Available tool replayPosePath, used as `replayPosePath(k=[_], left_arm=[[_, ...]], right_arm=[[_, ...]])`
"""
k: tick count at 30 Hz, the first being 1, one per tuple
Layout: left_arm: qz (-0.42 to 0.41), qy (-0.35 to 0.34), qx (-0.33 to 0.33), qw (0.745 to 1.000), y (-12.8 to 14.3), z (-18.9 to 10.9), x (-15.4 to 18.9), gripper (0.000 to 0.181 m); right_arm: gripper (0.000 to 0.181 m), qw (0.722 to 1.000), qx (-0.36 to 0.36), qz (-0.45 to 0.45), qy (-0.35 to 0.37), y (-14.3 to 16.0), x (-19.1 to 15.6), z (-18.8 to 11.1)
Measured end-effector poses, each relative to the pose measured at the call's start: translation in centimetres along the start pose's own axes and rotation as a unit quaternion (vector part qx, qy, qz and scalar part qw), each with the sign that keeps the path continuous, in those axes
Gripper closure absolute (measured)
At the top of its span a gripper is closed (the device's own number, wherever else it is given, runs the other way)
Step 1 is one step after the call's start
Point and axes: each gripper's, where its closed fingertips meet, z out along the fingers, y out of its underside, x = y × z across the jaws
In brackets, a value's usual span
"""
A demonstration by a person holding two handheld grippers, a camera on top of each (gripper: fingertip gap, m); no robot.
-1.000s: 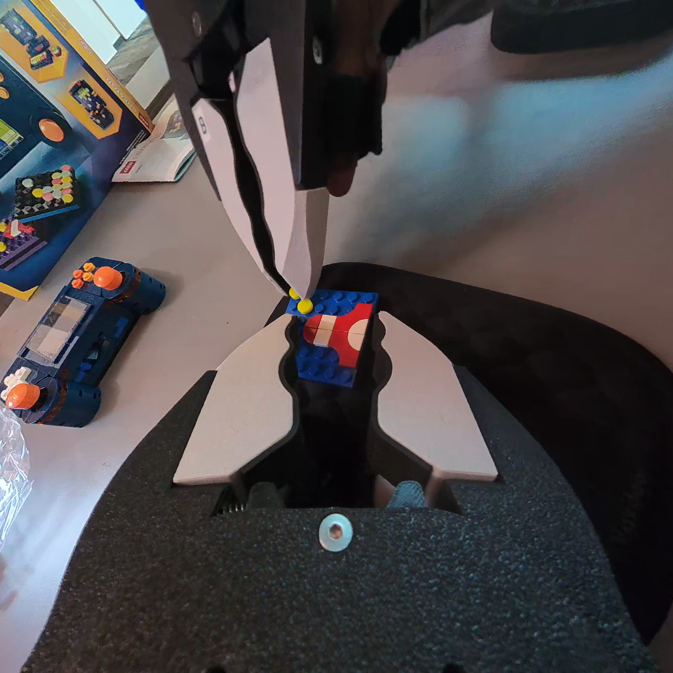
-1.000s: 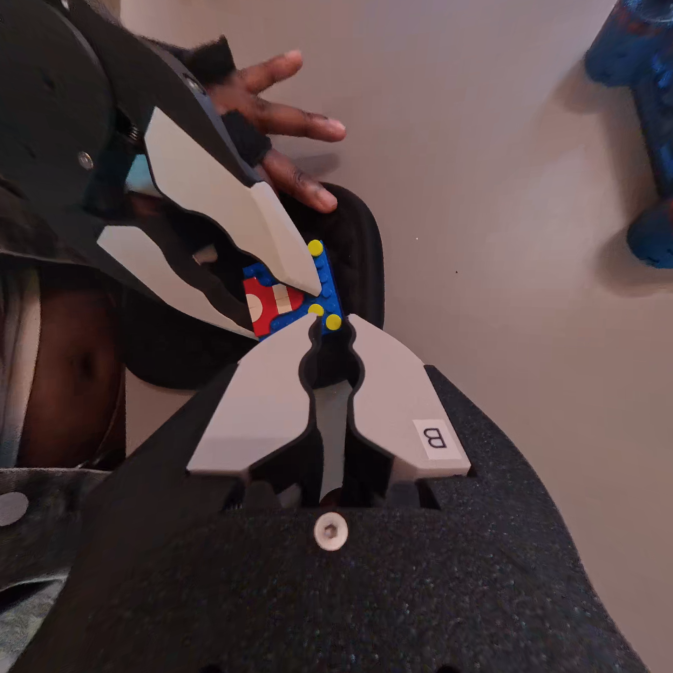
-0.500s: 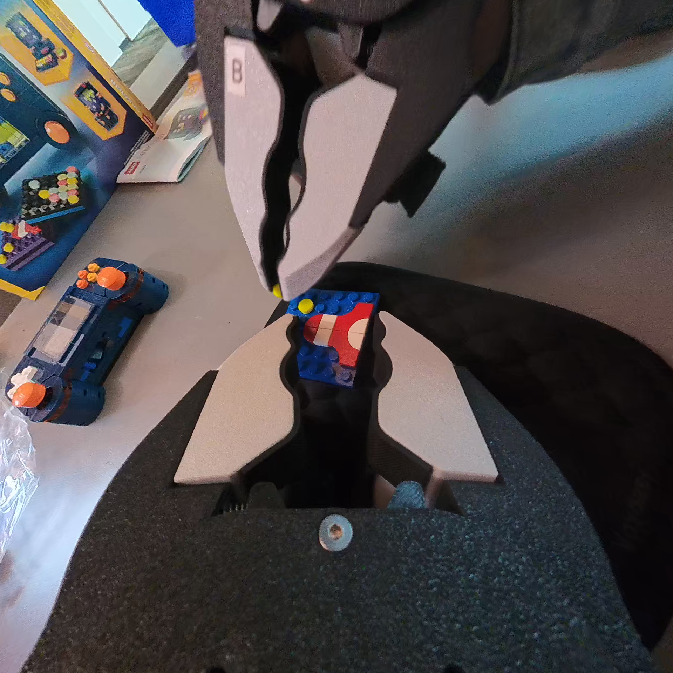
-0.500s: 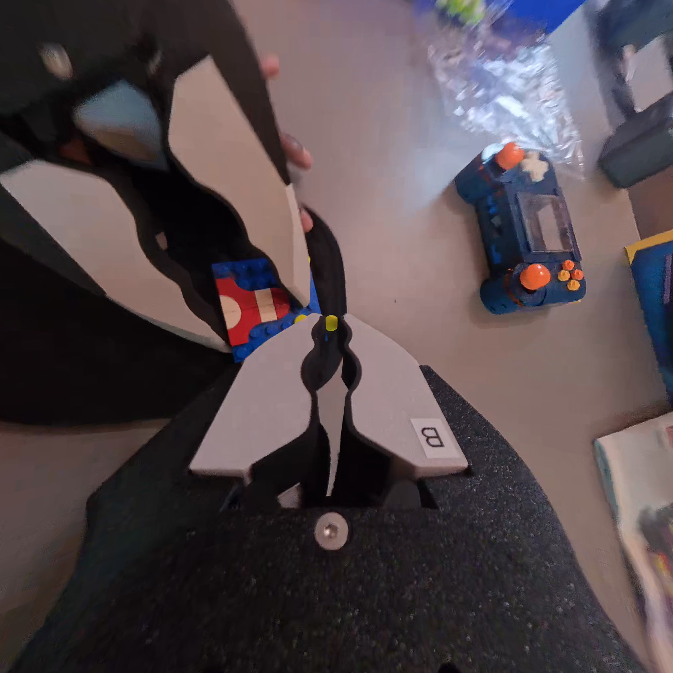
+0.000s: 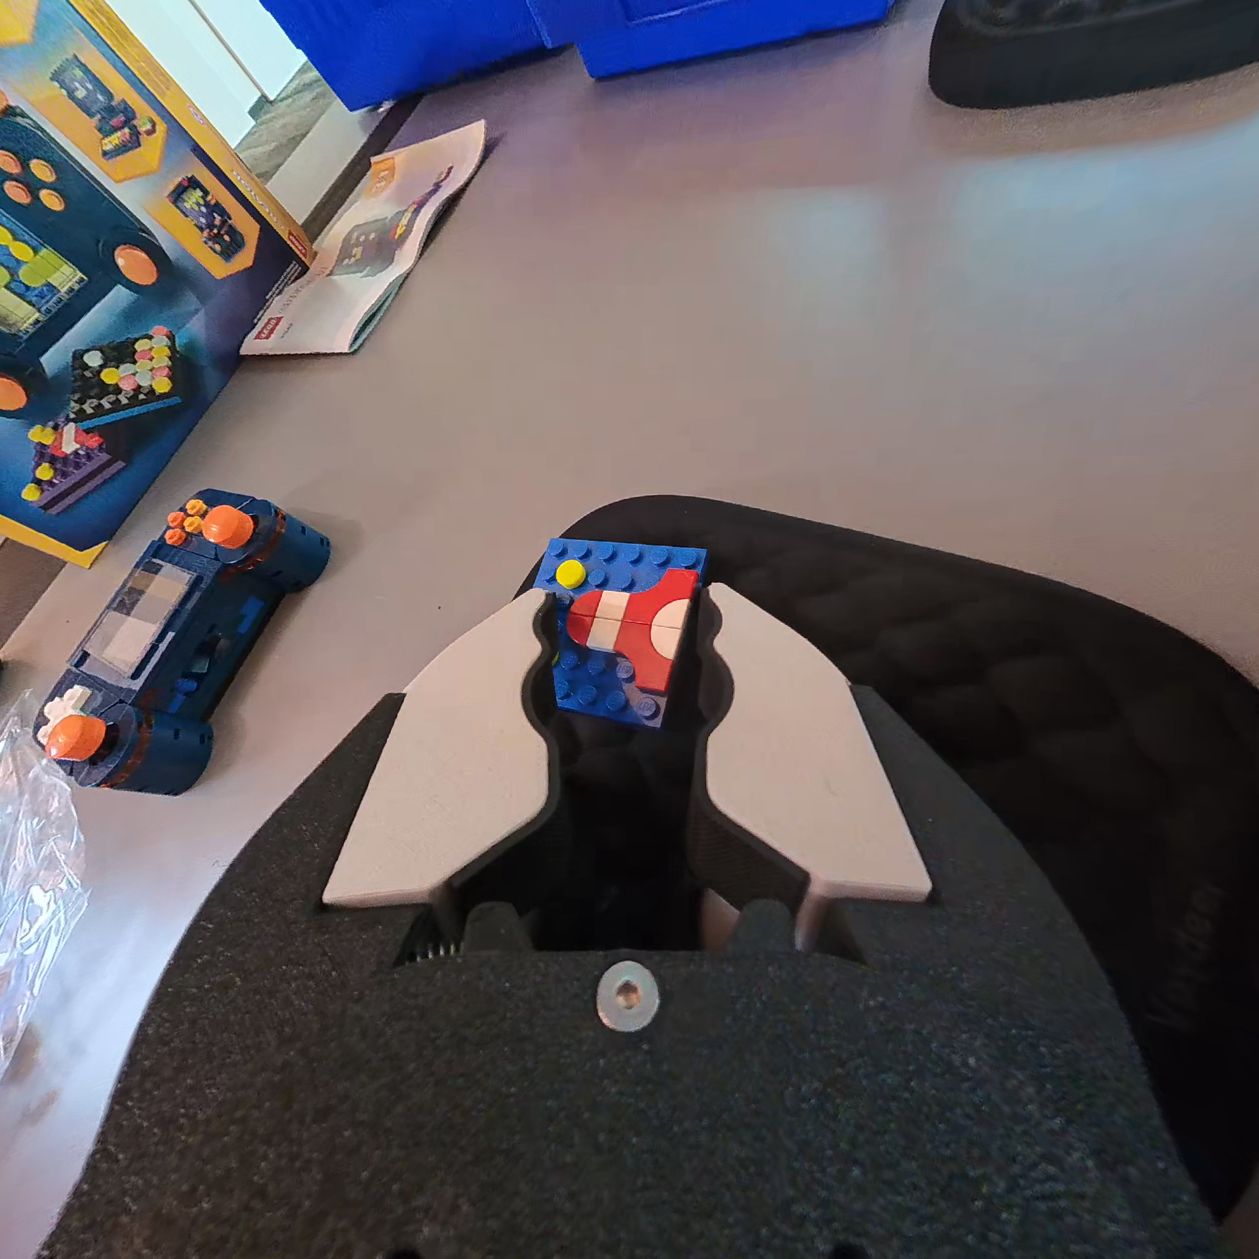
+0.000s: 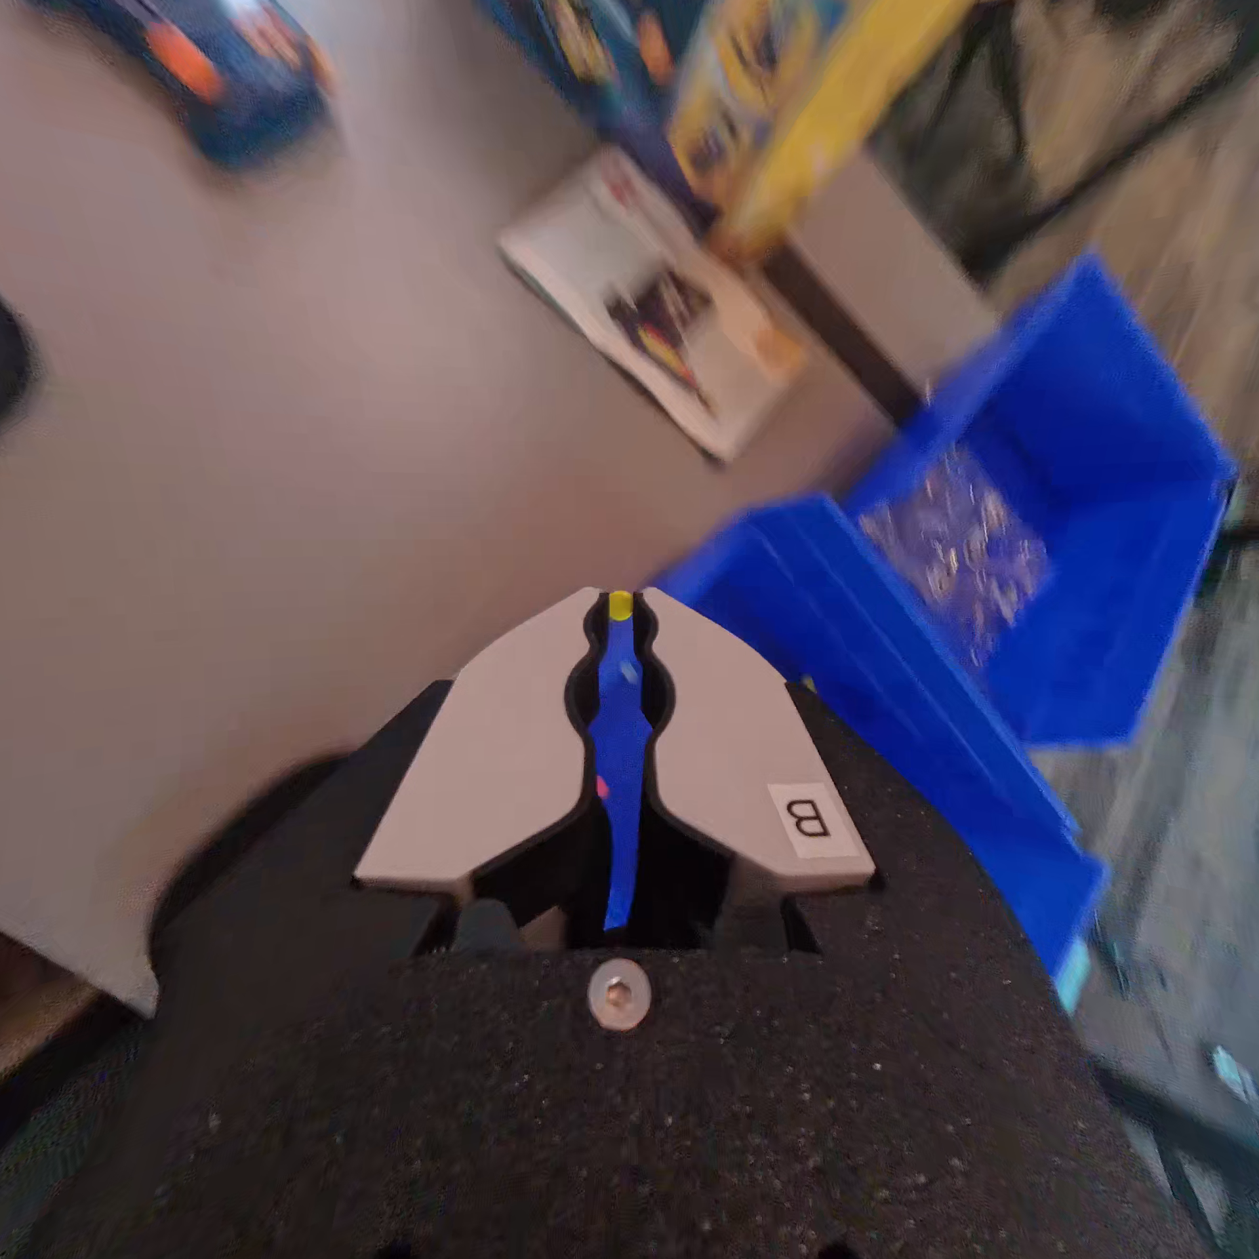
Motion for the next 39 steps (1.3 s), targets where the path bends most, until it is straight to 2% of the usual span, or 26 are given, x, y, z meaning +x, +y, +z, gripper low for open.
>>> replayPosePath(k=[2,4,7,14,18,23,26,27,28,29,30,31,32,33,34,35,37,39], left_arm=[[0.000,-0.001,0.000,1.000,0.0,0.0,0.0,0.142],[0.002,-0.004,0.002,1.000,0.0,-0.1,0.0,0.142],[0.006,-0.008,0.003,1.000,0.0,-0.1,-0.1,0.142],[0.013,-0.018,0.005,1.000,-0.1,-0.2,-0.2,0.142],[0.018,-0.022,0.006,1.000,-0.1,-0.3,-0.1,0.142],[0.019,-0.022,0.006,1.000,-0.1,-0.3,-0.1,0.143],[0.020,-0.023,0.007,1.000,-0.1,-0.4,-0.1,0.143],[0.020,-0.024,0.007,0.999,-0.1,-0.4,-0.2,0.143],[0.021,-0.025,0.007,0.999,-0.1,-0.4,-0.2,0.142],[0.021,-0.025,0.007,0.999,-0.1,-0.4,-0.2,0.143],[0.020,-0.024,0.007,0.999,-0.1,-0.4,-0.2,0.142],[0.020,-0.024,0.007,0.999,-0.1,-0.4,-0.2,0.143],[0.020,-0.025,0.007,0.999,-0.1,-0.4,-0.2,0.143],[0.021,-0.025,0.007,0.999,-0.1,-0.4,-0.2,0.143],[0.021,-0.025,0.007,0.999,-0.1,-0.4,-0.2,0.142],[0.020,-0.025,0.007,0.999,-0.1,-0.4,-0.2,0.142],[0.021,-0.025,0.007,0.999,-0.1,-0.4,-0.2,0.142],[0.020,-0.024,0.007,0.999,-0.1,-0.4,-0.2,0.143]], right_arm=[[0.174,0.997,-0.065,0.000,-0.043,3.2,2.4,1.1],[0.174,0.993,-0.064,-0.024,-0.100,4.8,2.7,2.6],[0.170,0.988,-0.070,-0.044,-0.128,6.6,2.7,3.7],[0.159,0.987,-0.052,-0.070,-0.134,7.4,3.0,4.0],[0.139,0.989,-0.066,-0.071,-0.115,7.9,3.8,3.8],[0.127,0.991,-0.067,-0.061,-0.102,8.2,4.6,3.4],[0.111,0.993,-0.057,-0.043,-0.097,8.2,5.0,3.4],[0.111,0.994,-0.045,-0.029,-0.101,7.9,5.0,3.5],[0.118,0.993,-0.047,-0.013,-0.103,8.2,5.0,3.7],[0.121,0.989,-0.109,-0.020,-0.099,10.1,5.2,4.0],[0.115,0.980,-0.175,-0.044,-0.089,12.1,5.5,4.0],[0.113,0.980,-0.171,-0.039,-0.089,12.2,5.4,4.3],[0.116,0.987,-0.124,-0.005,-0.105,11.0,5.1,4.6],[0.119,0.988,-0.112,0.014,-0.103,10.7,5.3,4.7],[0.117,0.987,-0.143,-0.004,-0.077,11.7,6.2,4.7],[0.115,0.987,-0.143,-0.012,-0.070,11.8,6.3,4.7],[0.120,0.990,-0.091,0.022,-0.101,10.3,5.4,5.0],[0.108,0.986,-0.151,-0.025,-0.063,12.0,6.3,4.9]])
